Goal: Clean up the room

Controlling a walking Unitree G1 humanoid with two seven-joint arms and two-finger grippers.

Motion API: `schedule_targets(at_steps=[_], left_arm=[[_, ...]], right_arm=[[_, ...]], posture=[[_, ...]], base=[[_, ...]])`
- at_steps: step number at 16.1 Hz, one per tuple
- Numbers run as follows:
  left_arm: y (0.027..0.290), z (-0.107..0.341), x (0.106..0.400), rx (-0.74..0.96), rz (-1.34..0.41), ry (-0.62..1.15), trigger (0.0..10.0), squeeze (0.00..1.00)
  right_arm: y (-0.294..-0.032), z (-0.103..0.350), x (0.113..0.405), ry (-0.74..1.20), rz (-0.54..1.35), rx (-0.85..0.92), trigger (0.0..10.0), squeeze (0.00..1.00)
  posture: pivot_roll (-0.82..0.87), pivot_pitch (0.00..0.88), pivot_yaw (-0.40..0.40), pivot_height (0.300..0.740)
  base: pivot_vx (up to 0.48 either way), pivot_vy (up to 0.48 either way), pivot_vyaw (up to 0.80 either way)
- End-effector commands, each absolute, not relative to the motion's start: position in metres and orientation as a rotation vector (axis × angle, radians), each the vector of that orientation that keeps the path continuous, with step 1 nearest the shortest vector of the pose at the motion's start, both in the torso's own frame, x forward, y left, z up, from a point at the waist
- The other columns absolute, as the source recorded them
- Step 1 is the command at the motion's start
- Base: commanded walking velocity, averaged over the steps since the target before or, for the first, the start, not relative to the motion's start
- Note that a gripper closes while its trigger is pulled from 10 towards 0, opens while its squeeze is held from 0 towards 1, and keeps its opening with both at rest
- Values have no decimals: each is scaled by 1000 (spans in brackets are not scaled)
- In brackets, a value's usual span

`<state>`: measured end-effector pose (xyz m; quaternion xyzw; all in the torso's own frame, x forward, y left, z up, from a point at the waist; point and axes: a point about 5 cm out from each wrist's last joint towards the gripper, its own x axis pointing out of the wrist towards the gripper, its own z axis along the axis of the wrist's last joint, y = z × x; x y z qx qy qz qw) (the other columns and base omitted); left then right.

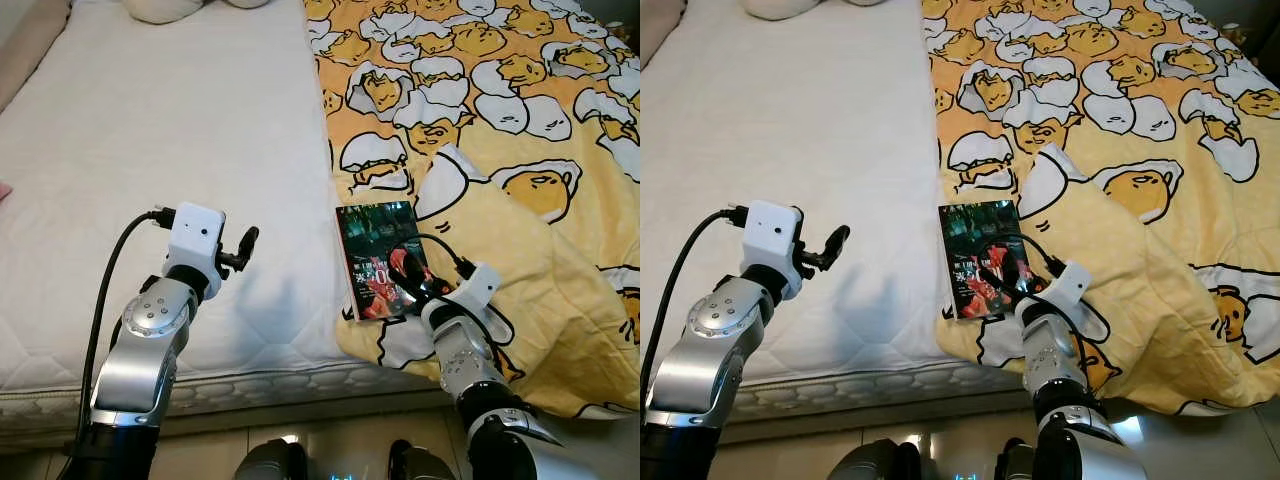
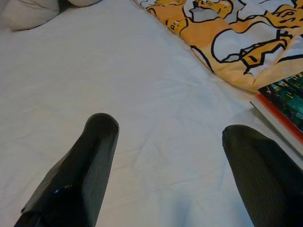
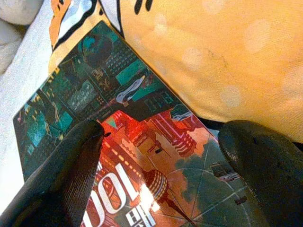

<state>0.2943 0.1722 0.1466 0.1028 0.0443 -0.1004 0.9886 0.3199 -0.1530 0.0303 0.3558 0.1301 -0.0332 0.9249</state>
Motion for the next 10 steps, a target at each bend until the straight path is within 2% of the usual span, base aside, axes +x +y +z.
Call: schedule_targets(at_steps=[1,3,7,10], left_arm=[[171,150,294,212,-205,81,10000,0],[168,150,295,206,-207,77,10000,0],[168,149,295,195,-191,76,10000,0],[166,148,295,189,-192,77,10000,0]], right_arm=[[-146,19,312,327,-67,785,10000,0],[-141,17,310,388,-13,755,10000,0],[-151,18,299,395,19,312,10000,0],[-152,11,291,452,5,295,10000,0]], posture=[[143,201,96,740],[141,198,85,740],[123,195,71,740],[116,189,68,740]], base=[[0,0,0],[0,0,0],[0,0,0],[0,0,0]])
